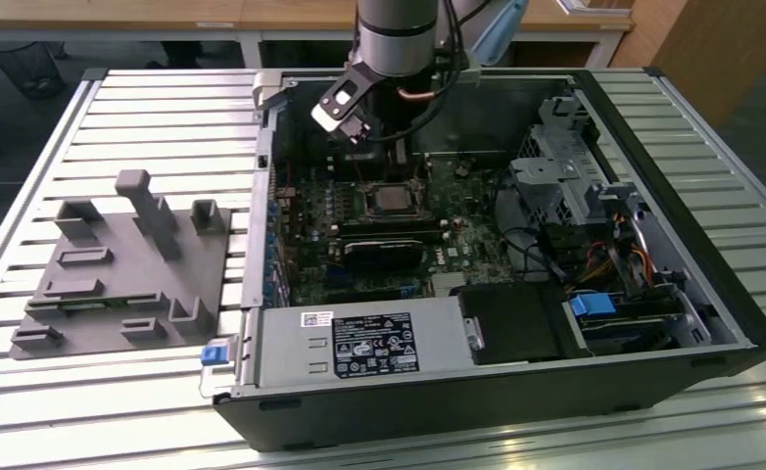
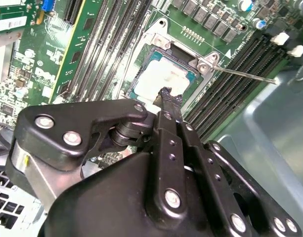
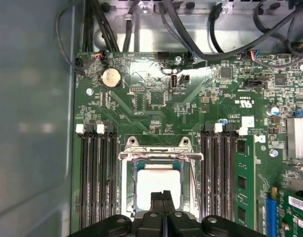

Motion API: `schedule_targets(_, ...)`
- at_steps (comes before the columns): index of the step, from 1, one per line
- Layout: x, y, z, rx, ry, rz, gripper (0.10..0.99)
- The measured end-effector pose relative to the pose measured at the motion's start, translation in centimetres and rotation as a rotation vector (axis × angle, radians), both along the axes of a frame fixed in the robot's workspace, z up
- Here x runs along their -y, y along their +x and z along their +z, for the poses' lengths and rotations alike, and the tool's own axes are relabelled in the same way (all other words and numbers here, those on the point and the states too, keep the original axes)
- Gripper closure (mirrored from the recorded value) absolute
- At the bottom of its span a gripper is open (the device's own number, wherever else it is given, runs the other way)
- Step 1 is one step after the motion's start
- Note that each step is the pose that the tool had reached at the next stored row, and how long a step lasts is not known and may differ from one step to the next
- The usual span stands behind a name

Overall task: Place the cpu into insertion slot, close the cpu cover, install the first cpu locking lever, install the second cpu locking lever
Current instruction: 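Close the cpu cover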

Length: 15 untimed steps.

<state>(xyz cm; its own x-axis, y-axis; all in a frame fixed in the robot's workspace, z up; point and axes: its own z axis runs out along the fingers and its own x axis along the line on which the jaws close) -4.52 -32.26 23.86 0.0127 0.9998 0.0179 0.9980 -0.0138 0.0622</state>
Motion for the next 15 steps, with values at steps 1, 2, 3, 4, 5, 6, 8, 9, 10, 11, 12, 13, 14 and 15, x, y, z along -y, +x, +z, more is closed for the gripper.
schedule_targets(1, 0.00, 0.01, 0.18, -0.0014, 0.000, 0.000, 0.980)
schedule_targets(2, 0.00, 0.01, 0.39, -0.0030, 0.000, 0.000, 0.980)
schedule_targets(3, 0.00, 0.01, 0.61, -0.0044, 0.000, 0.000, 0.980)
schedule_targets(4, 0.00, 0.01, 0.84, -0.0060, 0.000, 0.000, 0.980)
schedule_targets(5, 0.00, 0.01, 1.06, -0.0076, 0.000, 0.000, 0.980)
schedule_targets(6, 0.00, 0.01, 1.30, -0.0095, 0.000, 0.000, 0.980)
schedule_targets(8, 0.00, 0.01, 1.70, -0.0125, 0.000, 0.000, 0.980)
schedule_targets(9, 0.00, 0.01, 1.89, -0.0142, 0.000, 0.000, 0.980)
schedule_targets(10, 0.00, 0.01, 2.09, -0.0164, 0.000, 0.000, 0.980)
schedule_targets(11, 0.00, 0.01, 2.26, -0.0184, 0.000, 0.000, 0.980)
schedule_targets(12, 0.00, 0.01, 2.43, -0.0198, 0.000, 0.000, 0.980)
schedule_targets(13, 0.00, 0.01, 2.57, -0.0213, 0.000, 0.000, 0.980)
schedule_targets(14, 0.00, 0.02, 2.72, -0.0230, 0.000, 0.000, 0.980)
schedule_targets(15, 0.00, 0.02, 2.91, -0.0249, 0.000, 0.000, 0.980)
